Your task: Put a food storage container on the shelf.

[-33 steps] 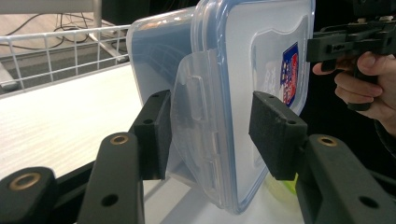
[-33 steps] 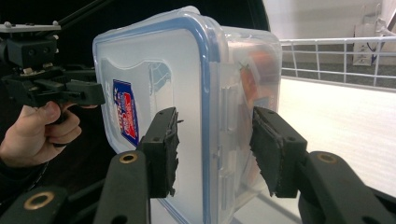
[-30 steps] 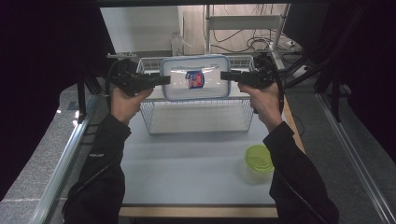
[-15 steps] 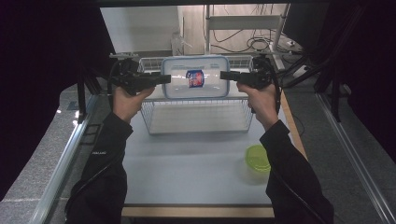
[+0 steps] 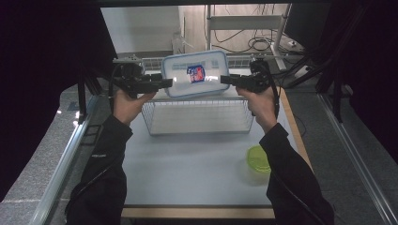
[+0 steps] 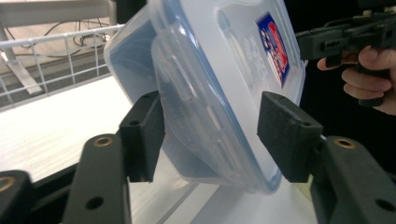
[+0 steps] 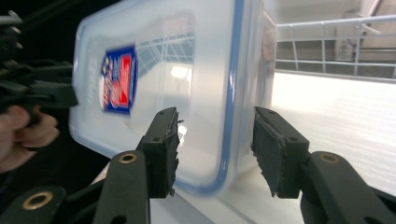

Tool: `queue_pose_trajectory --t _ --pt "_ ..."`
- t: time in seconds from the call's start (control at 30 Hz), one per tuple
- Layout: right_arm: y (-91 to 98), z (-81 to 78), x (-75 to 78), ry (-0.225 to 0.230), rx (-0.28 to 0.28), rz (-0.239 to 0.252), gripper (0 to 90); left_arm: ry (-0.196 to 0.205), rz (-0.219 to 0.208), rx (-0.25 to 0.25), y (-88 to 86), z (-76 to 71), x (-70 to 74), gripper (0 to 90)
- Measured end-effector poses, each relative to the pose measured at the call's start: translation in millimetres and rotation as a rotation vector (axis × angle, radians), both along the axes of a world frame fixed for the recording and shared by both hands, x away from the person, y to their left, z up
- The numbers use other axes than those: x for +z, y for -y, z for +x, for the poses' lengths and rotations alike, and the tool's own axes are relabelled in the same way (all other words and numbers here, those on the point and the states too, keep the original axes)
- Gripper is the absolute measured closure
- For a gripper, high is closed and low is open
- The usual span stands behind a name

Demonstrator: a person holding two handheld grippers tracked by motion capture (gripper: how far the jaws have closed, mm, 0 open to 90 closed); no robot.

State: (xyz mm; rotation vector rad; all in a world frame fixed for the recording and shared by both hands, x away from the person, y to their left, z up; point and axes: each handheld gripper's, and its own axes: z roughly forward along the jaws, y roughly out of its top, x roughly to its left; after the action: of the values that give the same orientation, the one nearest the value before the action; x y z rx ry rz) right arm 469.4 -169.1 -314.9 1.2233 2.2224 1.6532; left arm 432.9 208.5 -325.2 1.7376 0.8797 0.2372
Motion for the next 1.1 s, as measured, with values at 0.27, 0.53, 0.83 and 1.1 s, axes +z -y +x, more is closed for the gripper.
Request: queue_pose_trajectory --t 0.27,0.53,0.83,1.1 --pt "0.7 1.7 -5.4 -0.019 -0.001 0.02 52.7 -0.013 0.018 0.007 4.1 8.0 -1.7 29.5" --pt "3.4 1.8 -7.6 -0.027 -0.004 0.045 54.2 0.036 0.09 -0.027 10.1 8.0 -6.4 17.6" --pt "3.5 2.3 -8.8 -0.025 -0.002 0.044 54.1 0.09 0.121 -0.074 6.9 2.2 -7.1 15.9" --pt "3.4 2.9 -9.8 -0.034 -0.003 0.054 54.4 0.105 0.149 -0.05 7.5 0.1 -4.7 14.7"
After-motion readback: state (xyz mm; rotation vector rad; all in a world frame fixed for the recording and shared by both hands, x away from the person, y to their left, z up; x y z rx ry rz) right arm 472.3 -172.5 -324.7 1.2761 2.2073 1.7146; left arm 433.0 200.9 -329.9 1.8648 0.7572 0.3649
